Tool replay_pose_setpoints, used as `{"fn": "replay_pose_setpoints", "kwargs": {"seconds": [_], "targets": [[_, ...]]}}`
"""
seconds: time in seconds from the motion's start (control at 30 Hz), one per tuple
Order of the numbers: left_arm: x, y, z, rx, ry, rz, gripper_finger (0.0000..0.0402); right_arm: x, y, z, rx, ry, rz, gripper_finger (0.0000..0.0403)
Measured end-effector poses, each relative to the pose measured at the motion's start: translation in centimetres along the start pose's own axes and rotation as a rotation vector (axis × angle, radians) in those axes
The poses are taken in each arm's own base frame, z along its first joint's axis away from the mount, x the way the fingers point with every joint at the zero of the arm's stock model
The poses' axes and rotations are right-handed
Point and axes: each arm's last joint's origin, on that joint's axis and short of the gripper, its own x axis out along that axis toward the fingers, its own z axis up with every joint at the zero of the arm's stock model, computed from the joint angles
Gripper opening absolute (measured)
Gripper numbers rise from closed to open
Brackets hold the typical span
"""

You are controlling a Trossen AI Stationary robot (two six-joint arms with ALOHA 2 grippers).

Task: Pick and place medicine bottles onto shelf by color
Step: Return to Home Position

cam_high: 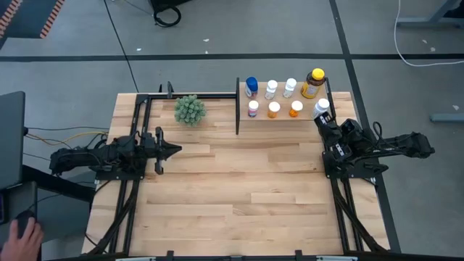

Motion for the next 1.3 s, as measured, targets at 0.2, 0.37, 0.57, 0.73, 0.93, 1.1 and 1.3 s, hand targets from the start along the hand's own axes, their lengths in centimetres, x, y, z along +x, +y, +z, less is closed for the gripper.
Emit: {"fn": "replay_pose_setpoints", "kwargs": {"seconds": [0.2, 0.37, 0.57, 0.73, 0.93, 1.1, 1.3], "targets": [[0.0, 0.0, 0.0, 0.0, 0.0, 0.0, 0.0029, 0.0, 0.0, 0.0, 0.0, 0.0, 0.0, 0.0006], [0.0, 0.0, 0.0, 0.0, 0.0, 0.0, 0.0036, 0.0, 0.0, 0.0, 0.0, 0.0, 0.0, 0.0006], [0.0, 0.0, -0.01, 0.0, 0.001, 0.0, 0.0028, 0.0, 0.0, 0.0, 0.0, 0.0, 0.0, 0.0006], [0.0, 0.0, -0.01, 0.0, 0.001, 0.0, 0.0023, 0.0, 0.0, 0.0, 0.0, 0.0, 0.0, 0.0006], [0.0, 0.0, -0.01, 0.0, 0.001, 0.0, 0.0032, 0.0, 0.0, 0.0, 0.0, 0.0, 0.0, 0.0006], [0.0, 0.0, -0.01, 0.0, 0.001, 0.0, 0.0035, 0.0, 0.0, 0.0, 0.0, 0.0, 0.0, 0.0006], [0.0, 0.0, -0.01, 0.0, 0.001, 0.0, 0.0025, 0.0, 0.0, 0.0, 0.0, 0.0, 0.0, 0.0006]]}}
